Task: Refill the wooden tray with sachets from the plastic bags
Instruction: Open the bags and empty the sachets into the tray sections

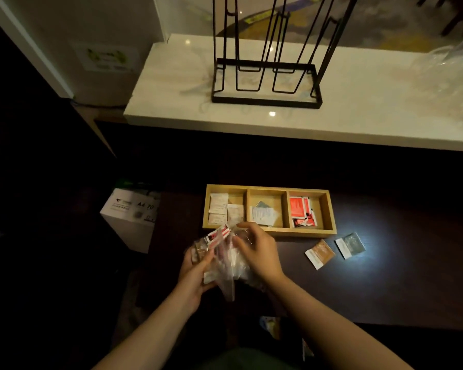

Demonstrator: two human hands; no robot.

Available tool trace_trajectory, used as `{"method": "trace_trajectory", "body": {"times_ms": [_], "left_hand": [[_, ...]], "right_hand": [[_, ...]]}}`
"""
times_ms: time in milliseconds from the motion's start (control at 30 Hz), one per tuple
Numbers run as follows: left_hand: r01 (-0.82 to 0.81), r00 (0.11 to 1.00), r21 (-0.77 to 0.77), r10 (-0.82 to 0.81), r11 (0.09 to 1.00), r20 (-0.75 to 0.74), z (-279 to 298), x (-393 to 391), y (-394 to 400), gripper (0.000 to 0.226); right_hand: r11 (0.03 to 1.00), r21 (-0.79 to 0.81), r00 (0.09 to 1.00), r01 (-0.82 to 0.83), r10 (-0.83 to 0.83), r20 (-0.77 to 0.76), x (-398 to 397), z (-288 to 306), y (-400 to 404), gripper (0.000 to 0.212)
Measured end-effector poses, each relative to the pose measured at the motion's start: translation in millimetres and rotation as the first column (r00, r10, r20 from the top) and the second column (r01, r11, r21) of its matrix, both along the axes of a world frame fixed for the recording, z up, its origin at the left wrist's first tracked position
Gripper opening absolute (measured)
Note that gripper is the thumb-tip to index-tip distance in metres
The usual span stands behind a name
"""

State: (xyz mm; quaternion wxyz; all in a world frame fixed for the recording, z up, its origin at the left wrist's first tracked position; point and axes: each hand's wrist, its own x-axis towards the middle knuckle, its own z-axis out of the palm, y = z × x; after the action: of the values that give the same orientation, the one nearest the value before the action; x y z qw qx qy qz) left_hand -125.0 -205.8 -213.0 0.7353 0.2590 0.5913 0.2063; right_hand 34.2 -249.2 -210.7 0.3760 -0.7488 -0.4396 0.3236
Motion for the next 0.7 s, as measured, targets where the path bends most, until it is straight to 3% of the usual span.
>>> {"method": "trace_trajectory", "body": {"times_ms": [133, 367, 433, 500, 567, 700], "left_hand": [[0.010, 0.999, 0.093, -0.006, 0.996, -0.045, -7, -7, 2, 0.045], [0.268, 0.927, 0.351, -0.141, 0.897, -0.347, -23, -11, 12, 0.048], [0.423, 0.827, 0.358, -0.192, 0.832, -0.529, -29, -9, 14, 0.052], [0.575, 0.667, 0.300, -0.223, 0.761, -0.711, -29, -3, 14, 0.061], [0.664, 0.537, 0.251, -0.216, 0.704, -0.815, -27, 3, 14, 0.067], [0.717, 0.445, 0.203, -0.213, 0.667, -0.870, -30, -1, 21, 0.072]], "right_hand": [[0.996, 0.009, 0.996, 0.091, -0.091, -0.020, 8, -5, -5, 0.023], [0.956, 0.013, 0.956, 0.292, -0.292, 0.008, 41, -8, -27, 0.017], [0.945, -0.017, 0.944, 0.325, -0.323, 0.071, 47, -12, -33, 0.018], [0.945, -0.047, 0.931, 0.323, -0.309, 0.193, 50, -16, -37, 0.013], [0.952, -0.064, 0.920, 0.298, -0.269, 0.286, 52, -19, -38, 0.008], [0.981, -0.069, 0.848, 0.179, -0.118, 0.517, 56, -23, -39, 0.020]]}}
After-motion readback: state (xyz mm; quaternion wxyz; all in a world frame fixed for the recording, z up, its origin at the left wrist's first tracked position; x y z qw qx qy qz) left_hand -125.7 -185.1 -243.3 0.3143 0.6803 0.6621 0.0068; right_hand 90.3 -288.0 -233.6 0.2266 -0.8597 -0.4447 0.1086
